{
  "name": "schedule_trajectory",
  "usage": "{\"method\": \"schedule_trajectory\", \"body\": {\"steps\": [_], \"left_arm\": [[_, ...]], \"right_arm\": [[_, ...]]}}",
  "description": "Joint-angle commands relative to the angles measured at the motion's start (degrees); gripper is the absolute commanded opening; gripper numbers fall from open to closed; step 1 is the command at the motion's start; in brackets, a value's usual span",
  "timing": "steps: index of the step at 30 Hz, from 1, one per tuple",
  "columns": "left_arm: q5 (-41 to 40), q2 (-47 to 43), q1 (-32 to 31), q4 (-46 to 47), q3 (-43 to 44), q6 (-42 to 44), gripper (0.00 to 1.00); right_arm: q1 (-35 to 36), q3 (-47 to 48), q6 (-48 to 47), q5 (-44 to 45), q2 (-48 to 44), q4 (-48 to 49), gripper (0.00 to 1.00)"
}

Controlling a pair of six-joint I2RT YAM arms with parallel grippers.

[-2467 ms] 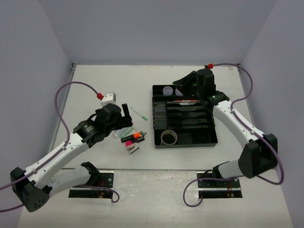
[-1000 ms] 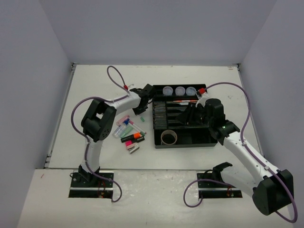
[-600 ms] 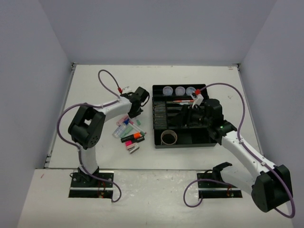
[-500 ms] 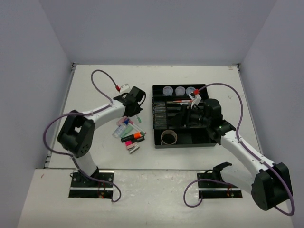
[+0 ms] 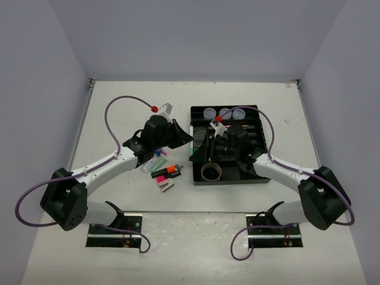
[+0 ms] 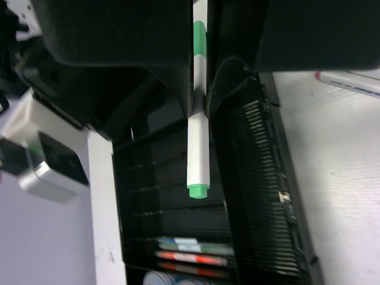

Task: Sort the stationery into containers
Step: Pick up the pen from the center of the board, then place the pen in the storage box.

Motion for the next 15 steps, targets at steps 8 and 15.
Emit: {"method": "schedule_trajectory", "body": {"steps": [8,15], "left_arm": [[12.66,-8.02,-1.9,11.15,-5.18,0.54,0.0],[14.04,-7.85,-2.21,11.37,-6.09,2.12,0.0]], "right_arm": [[0.93,3.65,5.68,6.88,2.06,8.14,0.38],[0.93,4.34,5.97,7.79,0.96,7.41,0.35]]}}
